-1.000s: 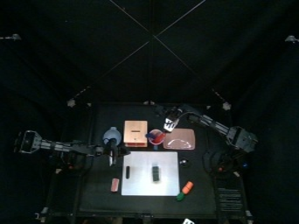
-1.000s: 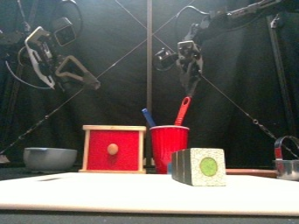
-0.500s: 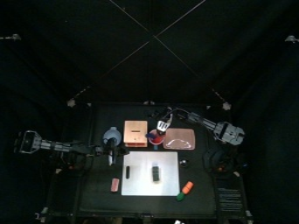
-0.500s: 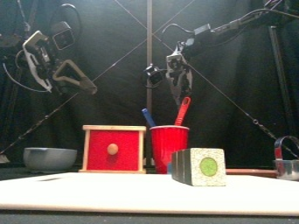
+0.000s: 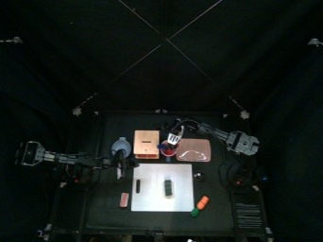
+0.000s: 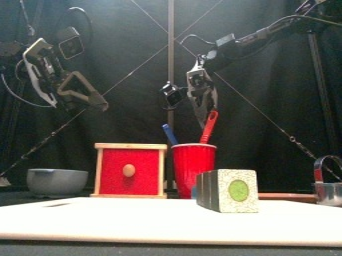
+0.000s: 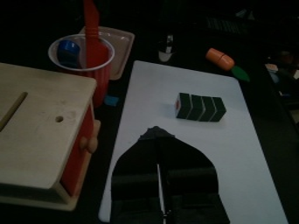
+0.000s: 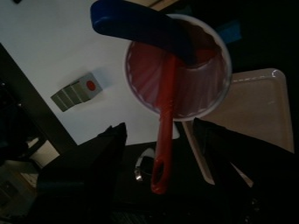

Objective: Place sushi on board then cut the sushi with the knife then place the pieces on the plate
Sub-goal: Pick knife at handle with right hand

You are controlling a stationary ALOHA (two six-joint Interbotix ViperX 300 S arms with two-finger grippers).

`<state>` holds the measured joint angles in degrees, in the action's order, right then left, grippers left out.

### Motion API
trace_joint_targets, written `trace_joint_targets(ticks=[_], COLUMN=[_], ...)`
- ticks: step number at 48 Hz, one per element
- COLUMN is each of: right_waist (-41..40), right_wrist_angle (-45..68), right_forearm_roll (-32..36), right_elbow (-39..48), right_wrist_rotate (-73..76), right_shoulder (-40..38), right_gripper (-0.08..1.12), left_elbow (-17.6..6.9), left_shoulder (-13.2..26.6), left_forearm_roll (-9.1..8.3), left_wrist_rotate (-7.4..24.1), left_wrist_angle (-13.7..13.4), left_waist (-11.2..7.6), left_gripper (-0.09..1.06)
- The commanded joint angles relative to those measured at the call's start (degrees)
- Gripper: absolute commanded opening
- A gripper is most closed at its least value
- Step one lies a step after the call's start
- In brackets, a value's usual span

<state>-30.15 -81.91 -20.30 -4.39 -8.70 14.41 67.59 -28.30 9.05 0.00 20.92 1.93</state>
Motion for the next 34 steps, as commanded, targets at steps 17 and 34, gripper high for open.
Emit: trace_joint_targets(ticks=[17,34], right_waist=[0.3,-0.4], right_wrist_angle=[0.0,-0.6], right_forearm_roll=[0.3,0.1], right_elbow=[-0.2,-0.9], right_wrist_rotate=[0.1,0.4], right_shoulder=[-0.6,-0.1], right_gripper=[0.82,0.45], left_elbow=[-0.5,-0.3], left_shoulder=[-0.1,-0.1], left_forearm_roll=[0.0,0.09], left_wrist_rotate=[-0.1,-0.1], left_wrist_angle=[0.3,0.3], left_waist=[0.26,0.26], left_gripper=[-0.03,-0.03])
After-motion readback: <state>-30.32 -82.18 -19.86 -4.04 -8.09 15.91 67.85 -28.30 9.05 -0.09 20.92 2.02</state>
